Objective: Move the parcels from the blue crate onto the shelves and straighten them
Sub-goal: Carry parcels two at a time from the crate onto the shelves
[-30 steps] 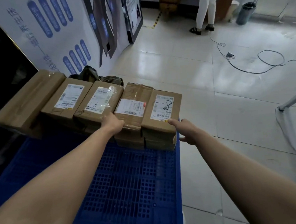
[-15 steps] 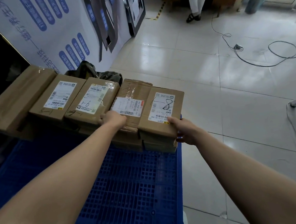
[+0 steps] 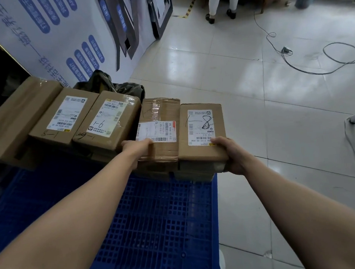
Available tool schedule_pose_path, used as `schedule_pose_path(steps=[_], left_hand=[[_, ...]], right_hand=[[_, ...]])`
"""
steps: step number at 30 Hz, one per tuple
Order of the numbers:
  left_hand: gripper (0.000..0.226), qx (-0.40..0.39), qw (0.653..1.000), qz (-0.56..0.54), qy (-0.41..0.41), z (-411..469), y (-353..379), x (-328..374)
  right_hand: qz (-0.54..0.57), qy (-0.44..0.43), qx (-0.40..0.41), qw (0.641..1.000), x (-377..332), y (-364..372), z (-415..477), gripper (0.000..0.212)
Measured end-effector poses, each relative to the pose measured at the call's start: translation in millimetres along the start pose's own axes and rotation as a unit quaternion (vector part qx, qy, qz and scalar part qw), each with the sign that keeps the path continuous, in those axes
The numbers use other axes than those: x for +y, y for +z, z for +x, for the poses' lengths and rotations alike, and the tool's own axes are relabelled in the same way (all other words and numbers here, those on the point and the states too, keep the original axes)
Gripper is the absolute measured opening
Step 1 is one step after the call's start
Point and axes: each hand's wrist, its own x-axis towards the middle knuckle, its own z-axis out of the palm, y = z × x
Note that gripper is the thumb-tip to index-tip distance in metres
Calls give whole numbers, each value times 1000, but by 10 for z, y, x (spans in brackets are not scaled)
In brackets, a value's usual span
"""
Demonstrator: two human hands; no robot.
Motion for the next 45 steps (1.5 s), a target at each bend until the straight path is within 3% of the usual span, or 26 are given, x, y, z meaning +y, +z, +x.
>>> schedule_pose_path(steps=[3, 6, 13, 23, 26, 29, 33, 36, 45], left_hand=[[82, -25, 997, -70, -9, 3, -32, -21], [90, -80, 994, -68, -12, -90, -66, 52], [69, -235, 968, -84, 28, -511, -253, 320], [92, -208, 963, -122, 118, -1275, -1387, 786], [97, -200, 957, -151, 147, -1498, -1916, 805], [103, -173, 949, -200, 170, -1742, -2438, 731], [75, -77, 942, -259, 196, -2132, -3113, 457], [72, -17, 933, -301, 196, -2487, -3614, 98], [75, 233, 851, -428, 196, -4020, -4779, -1764]], right_hand=[[1, 0, -6, 1000, -21, -102, -41, 56], [8, 4, -13, 1000, -56, -202, -175, 43], [24, -9, -30, 999, -264, -322, -683, 60], [43, -102, -77, 991, -652, 313, -1733, 47], [53, -126, -103, 985, -794, 688, -2046, 60], [18, -152, -116, 981, -955, 1094, -2341, 77], [-21, -170, -174, 970, -1170, 1683, -2674, 73], [-66, -183, -228, 954, -1278, 2185, -2887, 71], [-195, -184, -403, 875, -622, 3956, -3794, 62]])
